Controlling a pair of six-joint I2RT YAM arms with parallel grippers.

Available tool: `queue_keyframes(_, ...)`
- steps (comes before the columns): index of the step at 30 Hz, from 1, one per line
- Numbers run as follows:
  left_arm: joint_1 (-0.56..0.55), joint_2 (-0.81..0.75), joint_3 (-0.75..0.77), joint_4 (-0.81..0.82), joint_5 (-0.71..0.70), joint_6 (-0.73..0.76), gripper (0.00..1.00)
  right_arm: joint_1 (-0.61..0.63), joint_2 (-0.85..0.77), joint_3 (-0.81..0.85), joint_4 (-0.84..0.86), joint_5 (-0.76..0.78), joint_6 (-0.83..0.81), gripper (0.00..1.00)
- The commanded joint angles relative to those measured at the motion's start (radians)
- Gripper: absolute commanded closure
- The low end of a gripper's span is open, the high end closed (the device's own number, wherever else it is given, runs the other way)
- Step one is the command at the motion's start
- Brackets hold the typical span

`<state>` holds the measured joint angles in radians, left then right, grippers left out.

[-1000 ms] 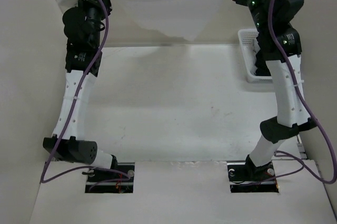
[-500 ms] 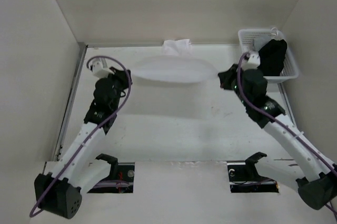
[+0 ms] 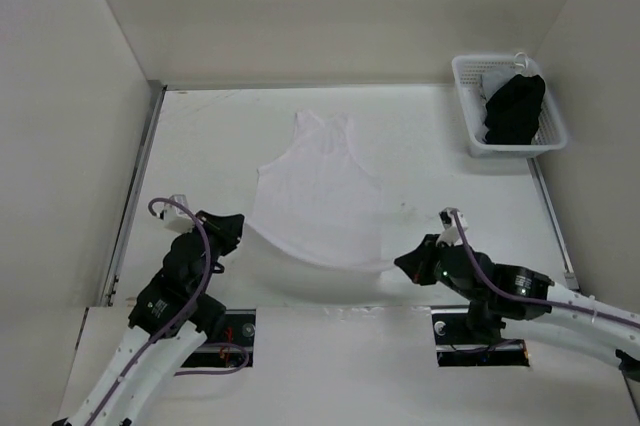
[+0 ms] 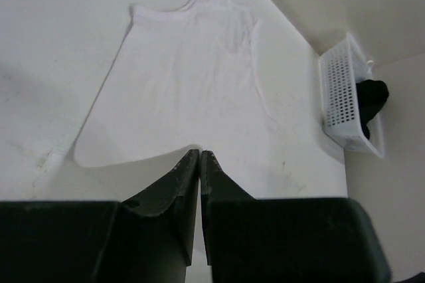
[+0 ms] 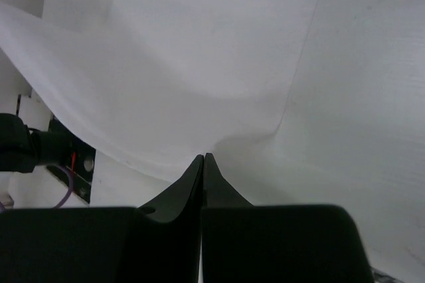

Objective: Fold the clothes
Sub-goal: Flatten the tank top out, then fold the tank top

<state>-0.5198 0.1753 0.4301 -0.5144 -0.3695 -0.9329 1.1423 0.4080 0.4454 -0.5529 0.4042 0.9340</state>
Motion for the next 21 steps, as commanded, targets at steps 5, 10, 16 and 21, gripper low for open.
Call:
queue_keyframes(5,0.034,0.295,0.094,0.176,-0.097,0.037,0.96,-0.133,0.289,0.189,0.166,0.101,-0.143,1.0)
queue_keyframes(10,0.16,0.638,0.192,0.526,-0.083,0.111,0.96,-0.512,0.599,0.32,0.482,-0.193,-0.32,1.0)
queue_keyframes(16,0.267,1.094,0.401,0.743,-0.039,0.129,0.96,-0.724,1.0,0.576,0.587,-0.32,-0.379,1.0)
queue_keyframes(21,0.332,1.399,0.603,0.801,0.017,0.149,0.96,-0.844,1.285,0.792,0.596,-0.381,-0.365,1.0)
